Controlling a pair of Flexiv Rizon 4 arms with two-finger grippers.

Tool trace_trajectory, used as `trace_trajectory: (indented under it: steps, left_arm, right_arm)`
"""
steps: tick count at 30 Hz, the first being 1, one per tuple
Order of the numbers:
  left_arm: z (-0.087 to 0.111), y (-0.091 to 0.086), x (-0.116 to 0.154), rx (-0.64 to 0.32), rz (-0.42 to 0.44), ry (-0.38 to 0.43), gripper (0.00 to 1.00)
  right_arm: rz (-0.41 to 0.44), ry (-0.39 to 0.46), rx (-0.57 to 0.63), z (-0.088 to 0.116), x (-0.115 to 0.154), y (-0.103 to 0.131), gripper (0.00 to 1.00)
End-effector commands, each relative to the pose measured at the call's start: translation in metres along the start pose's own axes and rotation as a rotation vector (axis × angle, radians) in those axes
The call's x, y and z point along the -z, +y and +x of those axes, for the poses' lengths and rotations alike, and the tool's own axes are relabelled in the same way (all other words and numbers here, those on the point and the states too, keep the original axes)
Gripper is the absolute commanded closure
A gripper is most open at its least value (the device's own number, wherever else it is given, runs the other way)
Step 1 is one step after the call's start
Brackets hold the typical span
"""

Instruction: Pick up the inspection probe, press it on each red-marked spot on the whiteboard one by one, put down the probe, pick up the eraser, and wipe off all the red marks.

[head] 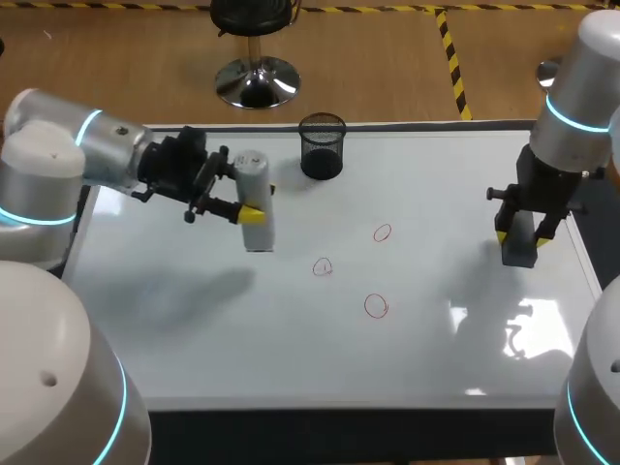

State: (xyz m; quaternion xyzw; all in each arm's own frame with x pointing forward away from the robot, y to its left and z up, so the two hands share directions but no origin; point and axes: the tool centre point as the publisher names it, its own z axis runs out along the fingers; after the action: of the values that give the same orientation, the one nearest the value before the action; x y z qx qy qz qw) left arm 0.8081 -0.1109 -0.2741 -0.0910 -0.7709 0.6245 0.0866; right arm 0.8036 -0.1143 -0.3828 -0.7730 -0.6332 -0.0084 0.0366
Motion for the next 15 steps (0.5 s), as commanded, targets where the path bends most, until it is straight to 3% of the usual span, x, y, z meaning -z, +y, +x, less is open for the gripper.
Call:
trace_trajectory:
  steps: [1, 15]
  left_arm:
    - [0.011, 0.003, 0.018, 0.000, 0.006, -0.013, 1.00]
    - [0.021, 0.011, 0.050, -0.013, 0.002, -0.024, 1.00]
  right_arm:
    - [0.001, 0.001, 0.001, -0.001, 0.002, 0.000, 1.00]
    - [0.001, 0.001, 0.001, -0.001, 0.002, 0.000, 1.00]
